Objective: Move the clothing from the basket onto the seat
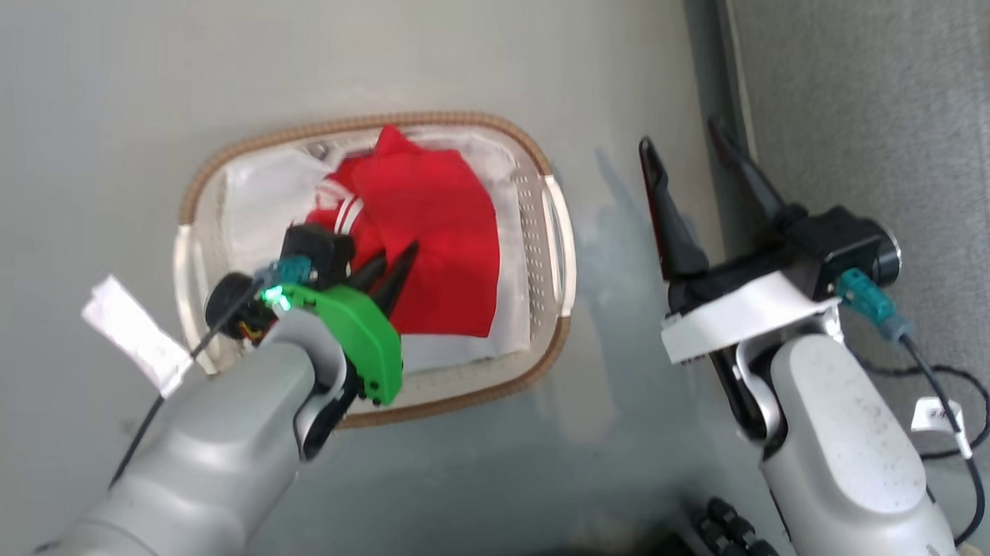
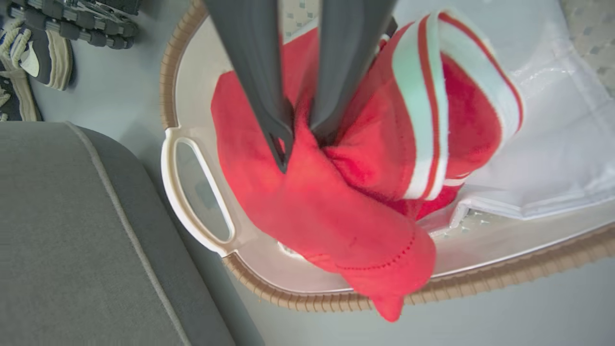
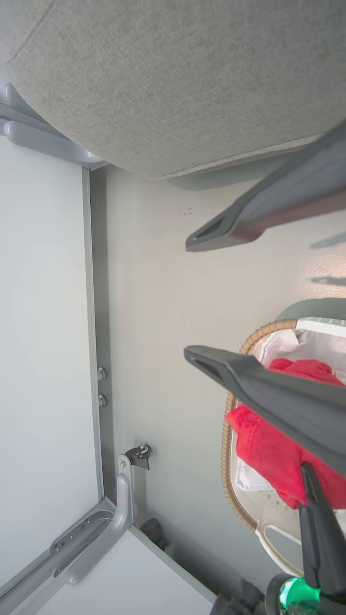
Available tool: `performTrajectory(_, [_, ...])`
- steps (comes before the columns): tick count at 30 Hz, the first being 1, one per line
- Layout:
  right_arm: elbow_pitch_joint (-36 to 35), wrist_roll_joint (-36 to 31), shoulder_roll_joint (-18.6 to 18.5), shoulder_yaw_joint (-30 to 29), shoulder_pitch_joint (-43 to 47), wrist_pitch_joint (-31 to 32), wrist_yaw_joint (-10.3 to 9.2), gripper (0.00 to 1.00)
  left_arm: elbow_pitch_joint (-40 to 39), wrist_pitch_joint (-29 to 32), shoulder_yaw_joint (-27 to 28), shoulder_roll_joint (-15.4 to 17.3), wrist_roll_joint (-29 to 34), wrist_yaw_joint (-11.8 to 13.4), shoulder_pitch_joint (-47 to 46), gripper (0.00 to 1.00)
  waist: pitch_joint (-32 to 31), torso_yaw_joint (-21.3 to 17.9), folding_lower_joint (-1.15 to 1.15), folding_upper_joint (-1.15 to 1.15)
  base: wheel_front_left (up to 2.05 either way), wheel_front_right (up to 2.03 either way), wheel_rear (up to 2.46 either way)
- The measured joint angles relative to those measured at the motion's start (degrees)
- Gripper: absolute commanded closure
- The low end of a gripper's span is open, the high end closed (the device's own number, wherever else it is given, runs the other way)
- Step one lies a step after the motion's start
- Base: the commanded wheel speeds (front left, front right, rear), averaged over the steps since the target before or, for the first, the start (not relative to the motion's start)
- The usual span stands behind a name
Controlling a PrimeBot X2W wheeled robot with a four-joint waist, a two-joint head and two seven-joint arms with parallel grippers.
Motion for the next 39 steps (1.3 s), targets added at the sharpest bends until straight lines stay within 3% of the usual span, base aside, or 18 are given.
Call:
performTrajectory(8, [2.4, -0.5, 0.0, 0.8, 5.3, 0.0, 0.0, 0.0, -6.7, 0.0, 12.7, 0.2, 10.0, 0.0, 9.9, 1.0, -9.1, 1.7, 0.0, 0.0, 0.0, 0.0, 0.0])
performTrajectory(16, [3.8, -0.5, 0.0, -0.1, 9.8, 0.0, 0.0, 0.0, -15.1, -0.1, 21.0, -0.7, 18.5, 0.0, 15.6, 1.0, -17.4, 3.9, 0.0, 0.0, 0.0, 0.0, 0.0])
performTrajectory(25, [4.8, -0.3, 0.0, -0.5, 14.1, 0.0, 0.0, 0.0, -22.6, -0.1, 26.9, -0.9, 24.1, 0.0, 20.1, 1.0, -25.2, 6.4, 0.0, 0.0, 0.0, 0.0, 0.0])
performTrajectory(39, [5.9, 0.9, 0.0, 0.0, 20.1, 0.0, 0.0, 0.0, -33.9, -0.1, 32.5, -0.5, 27.5, 0.0, 25.9, 1.0, -34.8, 8.0, 0.0, 0.0, 0.0, 0.0, 0.0])
